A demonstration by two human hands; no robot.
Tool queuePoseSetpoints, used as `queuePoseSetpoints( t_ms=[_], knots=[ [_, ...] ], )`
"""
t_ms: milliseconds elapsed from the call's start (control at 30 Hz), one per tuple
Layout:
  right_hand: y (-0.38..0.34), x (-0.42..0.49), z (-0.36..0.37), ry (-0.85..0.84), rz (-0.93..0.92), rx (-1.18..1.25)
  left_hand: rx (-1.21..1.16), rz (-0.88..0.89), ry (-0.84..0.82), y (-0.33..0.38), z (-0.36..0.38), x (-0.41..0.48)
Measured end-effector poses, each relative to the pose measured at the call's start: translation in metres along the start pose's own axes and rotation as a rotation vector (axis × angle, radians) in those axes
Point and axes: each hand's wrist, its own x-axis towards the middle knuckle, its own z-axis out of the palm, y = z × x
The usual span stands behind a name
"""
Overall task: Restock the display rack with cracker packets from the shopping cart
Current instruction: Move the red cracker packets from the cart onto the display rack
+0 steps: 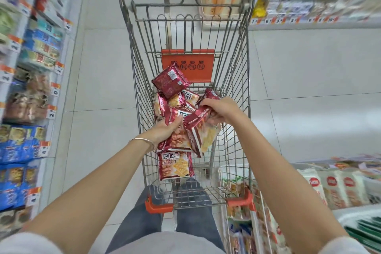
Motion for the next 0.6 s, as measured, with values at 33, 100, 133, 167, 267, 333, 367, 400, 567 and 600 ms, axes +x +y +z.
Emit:
queuePoseSetpoints(
  t_ms=[33, 100, 133, 167, 267, 333, 367, 400, 567, 600],
  knots=[
    [-0.004, 0.004, 0.006, 0.015, 0.006, -0.032, 0.003, 0.005, 0.005, -0.004, 0.001, 0.004],
    [-0.009, 0.011, 0.017, 0.031, 0.008, -0.101, -0.066, -0.019, -0.002, -0.021, -0.004, 0.023],
    [-0.01, 0.013, 0.021, 0.034, 0.005, -0.134, -0.098, -0.047, -0.026, -0.029, -0.007, 0.034],
    [-0.01, 0.016, 0.024, 0.038, 0.004, -0.161, -0.115, -0.073, -0.056, -0.03, -0.009, 0.035],
    [-0.009, 0.019, 0.03, 0.052, -0.004, -0.235, -0.113, -0.116, -0.169, 0.004, 0.004, -0.019],
    [-0.008, 0.02, 0.033, 0.059, -0.016, -0.28, -0.155, -0.095, -0.268, 0.011, 0.009, -0.031],
    [-0.008, 0.018, 0.034, 0.061, -0.017, -0.299, -0.157, -0.1, -0.292, 0.012, 0.01, -0.033],
    [-0.007, 0.018, 0.035, 0.052, -0.012, -0.311, -0.145, -0.102, -0.303, 0.01, 0.01, -0.031],
    [-0.005, 0.012, 0.031, -0.181, 0.033, -0.046, -0.22, -0.044, -0.199, 0.001, 0.013, -0.027],
    [-0.002, 0.011, 0.028, -0.23, 0.03, 0.021, -0.25, -0.03, -0.191, -0.003, 0.012, -0.025]
  ],
)
